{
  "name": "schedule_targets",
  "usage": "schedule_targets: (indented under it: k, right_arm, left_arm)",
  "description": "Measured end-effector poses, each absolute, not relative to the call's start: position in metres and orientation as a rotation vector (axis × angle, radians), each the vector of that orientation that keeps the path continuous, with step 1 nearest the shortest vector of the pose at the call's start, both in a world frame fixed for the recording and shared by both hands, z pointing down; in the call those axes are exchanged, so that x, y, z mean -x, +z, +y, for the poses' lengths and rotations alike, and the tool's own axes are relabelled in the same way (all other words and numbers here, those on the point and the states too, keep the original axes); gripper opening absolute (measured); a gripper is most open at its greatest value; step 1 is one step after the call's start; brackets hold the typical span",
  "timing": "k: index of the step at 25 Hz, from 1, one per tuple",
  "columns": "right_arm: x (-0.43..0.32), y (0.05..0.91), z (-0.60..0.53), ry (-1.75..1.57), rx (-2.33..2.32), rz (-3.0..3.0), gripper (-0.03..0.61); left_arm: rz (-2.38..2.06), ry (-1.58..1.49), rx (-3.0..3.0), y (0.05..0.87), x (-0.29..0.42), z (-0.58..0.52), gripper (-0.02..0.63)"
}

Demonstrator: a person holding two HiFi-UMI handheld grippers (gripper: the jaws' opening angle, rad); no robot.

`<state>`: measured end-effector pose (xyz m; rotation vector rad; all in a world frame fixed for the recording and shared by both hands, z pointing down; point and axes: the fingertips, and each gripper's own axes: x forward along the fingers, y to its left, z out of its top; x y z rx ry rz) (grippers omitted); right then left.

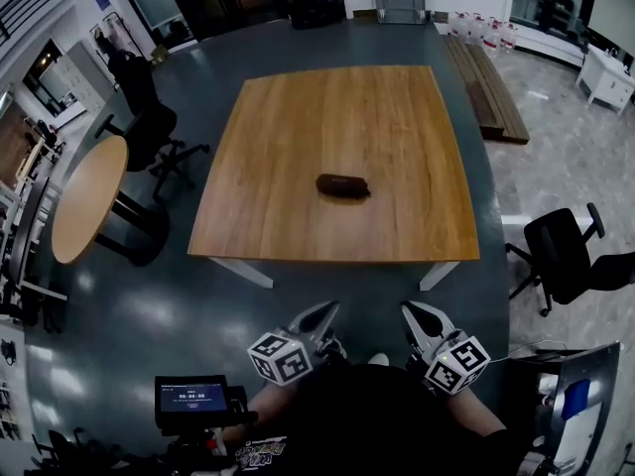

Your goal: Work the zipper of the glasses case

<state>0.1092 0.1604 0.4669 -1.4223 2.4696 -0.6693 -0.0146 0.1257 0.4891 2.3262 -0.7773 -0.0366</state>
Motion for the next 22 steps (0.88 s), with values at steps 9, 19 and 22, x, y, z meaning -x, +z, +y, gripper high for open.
schedule_targets:
  k: [9, 19, 22]
  right_arm:
    - [-0.095, 0.475, 0.126, -0.740, 1.389, 2.469, 0.051]
    - [-0.076, 0.483, 0.025, -0.763, 1.497, 2.443, 0.069]
    - [-0.054, 0.487, -0.033, -0.749, 1.537, 2.467, 0.075]
  left_arm:
    - [-0.758, 0.001, -2.301, 0.494, 0.024, 0.099, 0.002]
    - [-0.697, -0.028, -2.276, 0.499, 0.050, -0.005, 0.002]
    - [-0.656, -0.033, -2.273, 0.501, 0.073, -0.057, 0.002]
